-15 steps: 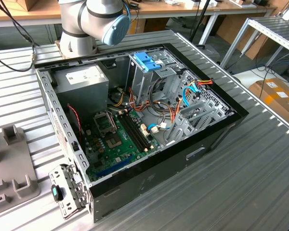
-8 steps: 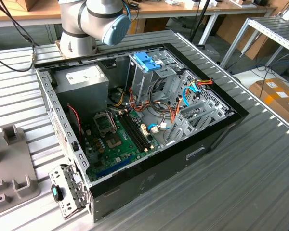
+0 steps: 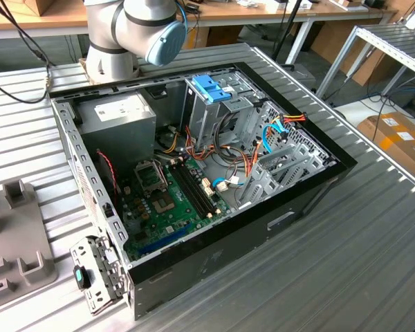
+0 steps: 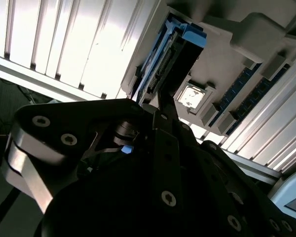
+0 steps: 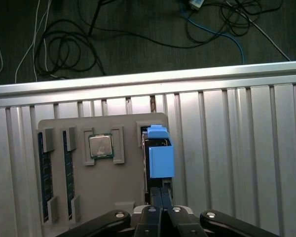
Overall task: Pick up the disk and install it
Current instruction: 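Pick up the disk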
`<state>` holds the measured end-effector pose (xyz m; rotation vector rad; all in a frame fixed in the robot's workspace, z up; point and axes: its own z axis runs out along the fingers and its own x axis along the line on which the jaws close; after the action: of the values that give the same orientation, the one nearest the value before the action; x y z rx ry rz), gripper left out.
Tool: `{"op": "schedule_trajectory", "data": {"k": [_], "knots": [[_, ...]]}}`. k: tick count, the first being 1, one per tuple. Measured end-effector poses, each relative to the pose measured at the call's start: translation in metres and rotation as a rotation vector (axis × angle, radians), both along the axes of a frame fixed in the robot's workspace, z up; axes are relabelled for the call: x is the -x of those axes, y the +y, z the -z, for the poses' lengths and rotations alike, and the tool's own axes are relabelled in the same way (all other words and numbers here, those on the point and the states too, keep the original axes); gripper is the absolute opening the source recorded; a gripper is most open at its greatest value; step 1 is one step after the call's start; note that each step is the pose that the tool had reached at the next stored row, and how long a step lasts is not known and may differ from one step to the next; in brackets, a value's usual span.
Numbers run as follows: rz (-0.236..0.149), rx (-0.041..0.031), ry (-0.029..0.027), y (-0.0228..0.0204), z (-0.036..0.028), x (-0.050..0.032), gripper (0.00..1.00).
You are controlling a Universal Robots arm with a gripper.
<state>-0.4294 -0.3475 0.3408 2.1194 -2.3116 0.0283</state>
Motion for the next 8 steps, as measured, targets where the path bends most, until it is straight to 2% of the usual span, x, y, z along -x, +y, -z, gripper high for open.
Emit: {"op": "schedule_trajectory", "data": {"k": [8], "knots": [[0.0, 0.0, -0.0001, -0.0002, 0.0016, -0.0001, 0.11]]}}
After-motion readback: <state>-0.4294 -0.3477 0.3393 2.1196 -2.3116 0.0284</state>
